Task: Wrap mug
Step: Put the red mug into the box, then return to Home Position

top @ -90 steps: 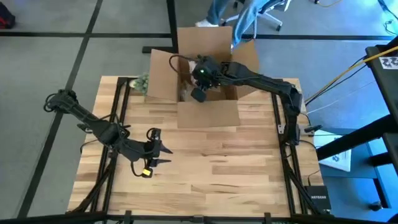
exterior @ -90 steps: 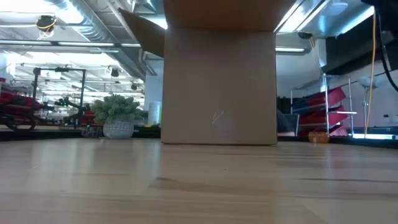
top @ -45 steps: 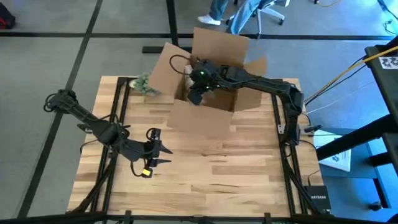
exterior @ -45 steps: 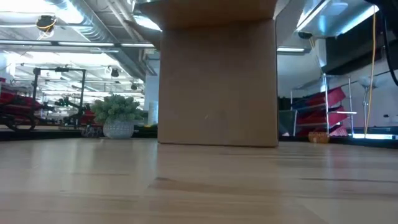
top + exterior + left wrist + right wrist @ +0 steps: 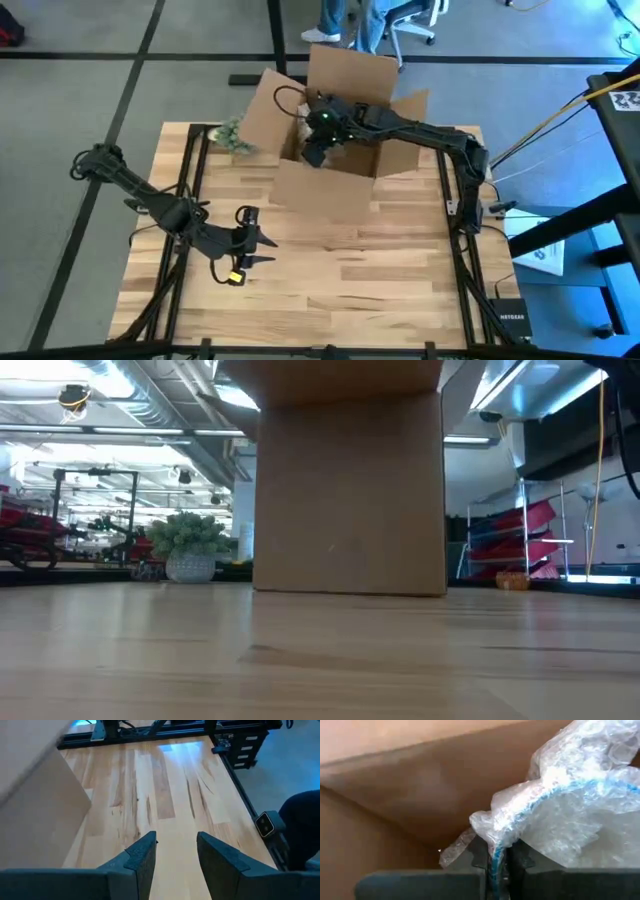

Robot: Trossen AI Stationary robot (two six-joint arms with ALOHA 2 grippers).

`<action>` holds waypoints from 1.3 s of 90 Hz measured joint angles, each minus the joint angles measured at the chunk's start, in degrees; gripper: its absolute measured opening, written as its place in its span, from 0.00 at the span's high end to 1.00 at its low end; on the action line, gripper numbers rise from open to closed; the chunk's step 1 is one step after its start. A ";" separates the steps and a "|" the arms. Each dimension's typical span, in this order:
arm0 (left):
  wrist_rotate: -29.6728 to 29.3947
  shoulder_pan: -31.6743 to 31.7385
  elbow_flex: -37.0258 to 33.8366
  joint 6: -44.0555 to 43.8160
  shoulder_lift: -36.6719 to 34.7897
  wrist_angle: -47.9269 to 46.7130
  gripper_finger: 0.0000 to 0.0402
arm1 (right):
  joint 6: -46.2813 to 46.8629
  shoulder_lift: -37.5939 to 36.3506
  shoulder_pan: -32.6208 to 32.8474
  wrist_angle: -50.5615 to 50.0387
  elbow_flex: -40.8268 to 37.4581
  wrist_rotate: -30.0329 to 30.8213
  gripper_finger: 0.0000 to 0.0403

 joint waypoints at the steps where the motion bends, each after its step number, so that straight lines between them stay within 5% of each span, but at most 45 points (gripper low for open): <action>1: 0.00 0.00 -0.01 -0.09 0.00 0.00 0.68 | 0.09 0.01 -0.03 -0.01 0.00 0.00 0.97; 41: 0.00 -0.09 0.01 -0.26 0.00 0.02 0.68 | 4.08 2.71 -1.50 -3.72 -0.02 0.29 0.94; 86: 0.10 -0.09 -0.01 0.26 0.02 -0.03 0.68 | 4.90 5.17 -1.42 -4.40 -0.09 -5.31 0.47; 117: 0.09 0.11 -0.01 0.71 0.02 -0.09 0.68 | 2.18 -3.32 -0.59 -4.86 0.00 -5.64 0.46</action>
